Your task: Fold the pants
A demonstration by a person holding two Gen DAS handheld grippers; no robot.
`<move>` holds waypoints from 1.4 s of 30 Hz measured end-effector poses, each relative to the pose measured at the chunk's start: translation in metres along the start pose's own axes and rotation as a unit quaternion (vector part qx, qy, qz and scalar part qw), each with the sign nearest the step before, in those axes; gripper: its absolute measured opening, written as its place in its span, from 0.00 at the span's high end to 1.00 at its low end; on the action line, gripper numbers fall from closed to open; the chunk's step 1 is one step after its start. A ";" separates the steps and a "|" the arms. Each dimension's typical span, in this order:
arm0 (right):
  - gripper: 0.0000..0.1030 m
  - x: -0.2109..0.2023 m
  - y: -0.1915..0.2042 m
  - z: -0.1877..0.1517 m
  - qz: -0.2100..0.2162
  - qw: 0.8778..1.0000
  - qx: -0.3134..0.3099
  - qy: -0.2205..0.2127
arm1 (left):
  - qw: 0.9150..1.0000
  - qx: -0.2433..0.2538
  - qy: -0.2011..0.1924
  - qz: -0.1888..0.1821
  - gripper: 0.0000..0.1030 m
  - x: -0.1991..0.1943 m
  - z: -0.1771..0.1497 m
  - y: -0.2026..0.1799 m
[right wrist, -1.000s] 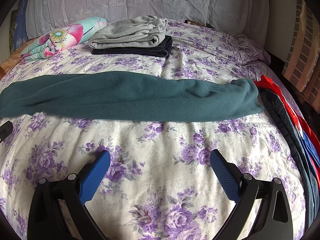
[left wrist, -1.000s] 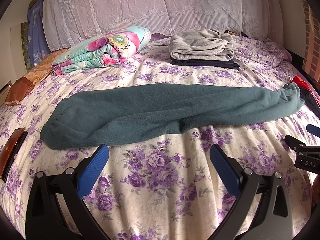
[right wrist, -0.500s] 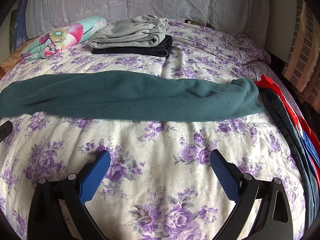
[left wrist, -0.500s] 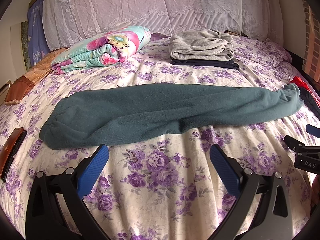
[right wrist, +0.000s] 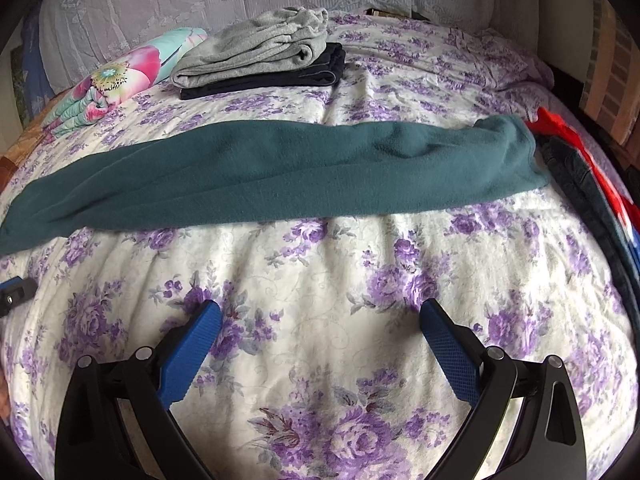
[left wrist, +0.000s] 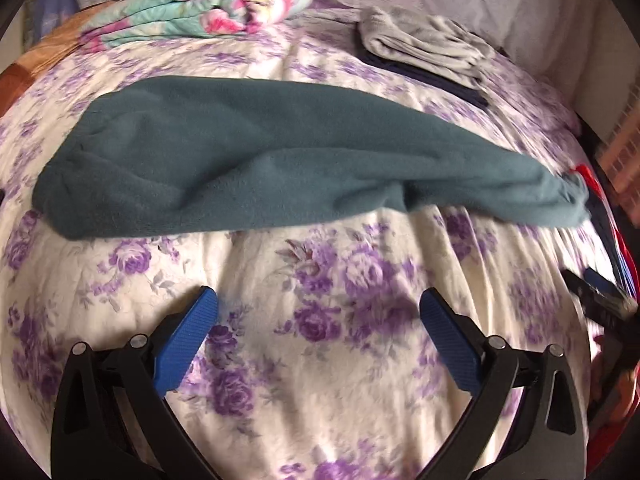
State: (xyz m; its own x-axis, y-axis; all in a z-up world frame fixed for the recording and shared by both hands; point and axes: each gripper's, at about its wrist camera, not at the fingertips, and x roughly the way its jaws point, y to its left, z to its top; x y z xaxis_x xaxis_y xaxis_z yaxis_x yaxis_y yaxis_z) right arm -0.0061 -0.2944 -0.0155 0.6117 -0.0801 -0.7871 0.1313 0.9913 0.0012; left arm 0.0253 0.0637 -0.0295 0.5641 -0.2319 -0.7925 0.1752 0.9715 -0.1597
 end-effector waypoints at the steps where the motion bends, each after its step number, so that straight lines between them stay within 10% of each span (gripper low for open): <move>1: 0.03 0.001 -0.007 -0.003 0.022 1.000 0.016 0.006 | 1.000 0.015 -0.004 -0.004 0.05 -0.001 -0.004 -0.002; 8: 0.03 -0.020 -0.029 -0.013 0.124 0.992 0.038 0.001 | 0.998 0.055 0.017 0.004 0.04 -0.001 -0.011 -0.023; 12: 0.03 -0.024 -0.076 -0.005 0.229 0.964 0.134 0.001 | 1.000 0.007 0.005 -0.015 0.05 0.013 0.019 -0.010; 22: 0.05 0.008 -0.144 0.037 0.215 0.941 0.262 -0.008 | 0.996 -0.071 -0.057 -0.023 0.05 0.039 0.070 0.023; 24: 0.20 0.020 -0.144 0.048 0.199 0.942 0.270 -0.020 | 0.993 -0.089 -0.073 -0.035 0.05 0.037 0.072 0.032; 26: 0.69 0.030 -0.145 0.057 0.179 0.947 0.262 -0.044 | 0.989 -0.109 -0.090 -0.052 0.06 0.033 0.071 0.042; 27: 0.88 0.034 -0.147 0.057 0.190 0.945 0.262 -0.043 | 0.987 -0.117 -0.098 -0.056 0.13 0.031 0.069 0.045; 30: 0.90 0.038 -0.161 0.050 0.244 0.921 0.301 -0.043 | 0.983 -0.140 -0.110 -0.050 0.35 0.024 0.065 0.060; 36: 0.90 -0.016 -0.154 0.030 0.244 0.925 0.270 -0.110 | 0.971 -0.188 -0.136 -0.067 0.86 0.011 0.053 0.085; 42: 0.90 -0.107 -0.143 -0.027 0.242 0.938 0.191 -0.161 | 0.972 -0.161 -0.147 -0.088 0.89 -0.035 0.026 0.080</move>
State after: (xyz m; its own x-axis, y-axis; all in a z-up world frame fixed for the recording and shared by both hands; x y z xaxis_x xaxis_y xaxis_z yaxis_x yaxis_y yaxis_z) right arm -0.1113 -0.4247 0.0523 0.8676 0.2815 -0.4100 0.0092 0.8151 0.5792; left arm 0.0404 0.1482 0.0012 0.7629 -0.3545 -0.5407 0.0549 0.8687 -0.4922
